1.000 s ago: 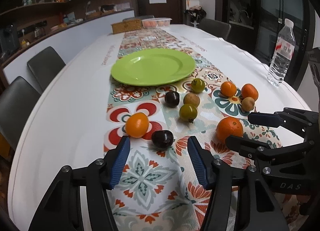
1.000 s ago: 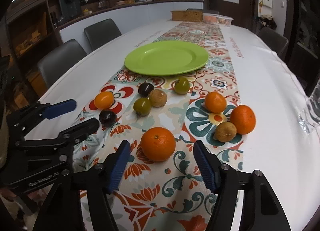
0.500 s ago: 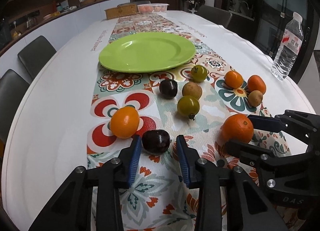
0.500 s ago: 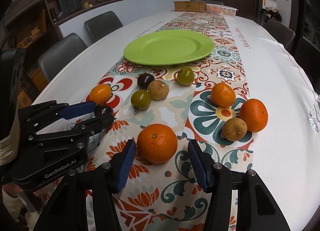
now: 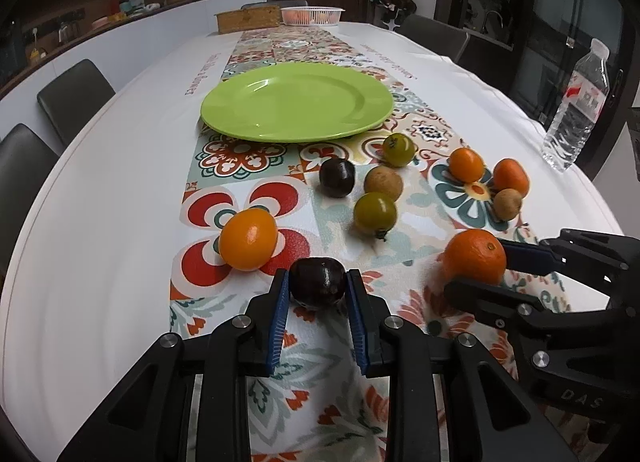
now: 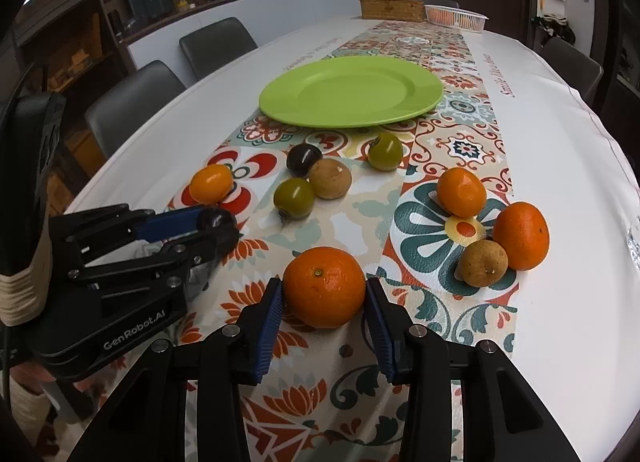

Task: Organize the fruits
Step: 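Carry the plum and orange onto the green plate and open both grippers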

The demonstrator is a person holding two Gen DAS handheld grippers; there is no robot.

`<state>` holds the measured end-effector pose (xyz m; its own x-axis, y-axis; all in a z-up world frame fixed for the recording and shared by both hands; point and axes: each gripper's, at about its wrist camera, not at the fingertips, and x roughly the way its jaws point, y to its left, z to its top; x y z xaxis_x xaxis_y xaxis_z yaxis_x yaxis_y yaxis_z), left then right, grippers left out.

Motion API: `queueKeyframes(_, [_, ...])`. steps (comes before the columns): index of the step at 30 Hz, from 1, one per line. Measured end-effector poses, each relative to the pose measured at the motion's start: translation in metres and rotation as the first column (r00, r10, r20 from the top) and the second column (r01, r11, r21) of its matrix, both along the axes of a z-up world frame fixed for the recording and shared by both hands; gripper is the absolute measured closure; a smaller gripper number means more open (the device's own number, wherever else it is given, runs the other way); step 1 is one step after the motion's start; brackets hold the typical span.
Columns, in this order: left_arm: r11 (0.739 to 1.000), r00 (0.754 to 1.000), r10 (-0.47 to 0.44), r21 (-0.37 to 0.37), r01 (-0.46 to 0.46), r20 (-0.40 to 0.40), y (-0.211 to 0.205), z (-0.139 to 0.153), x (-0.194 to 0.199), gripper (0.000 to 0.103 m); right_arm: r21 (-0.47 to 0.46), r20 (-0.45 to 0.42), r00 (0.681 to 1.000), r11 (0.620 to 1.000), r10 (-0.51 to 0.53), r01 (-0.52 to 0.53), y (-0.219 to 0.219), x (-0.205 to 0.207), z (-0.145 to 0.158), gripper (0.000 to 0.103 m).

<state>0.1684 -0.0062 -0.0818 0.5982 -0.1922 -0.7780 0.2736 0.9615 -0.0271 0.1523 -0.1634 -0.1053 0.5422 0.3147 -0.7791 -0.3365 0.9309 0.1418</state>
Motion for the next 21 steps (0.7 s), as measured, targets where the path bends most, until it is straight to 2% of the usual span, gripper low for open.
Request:
queueKeyframes(14, [1.000, 0.996, 0.010, -0.001, -0.010, 0.092, -0.008, 0.042, -0.019, 0.075, 0.031, 0.083, 0.997, 0.999, 0.003, -0.006, -0.012, -0.004, 0.041, 0.061])
queueKeyframes(18, [1.000, 0.993, 0.004, 0.015, -0.006, 0.120, -0.009, 0.054, -0.017, 0.075, 0.041, 0.105, 0.994, 0.999, 0.015, -0.020, -0.014, 0.000, 0.053, 0.061])
queueKeyframes(21, [1.000, 0.991, 0.008, 0.001, -0.008, 0.130, -0.007, 0.062, -0.011, 0.075, 0.046, 0.117, 0.993, 0.999, 0.020, -0.025, -0.015, 0.007, 0.061, 0.061])
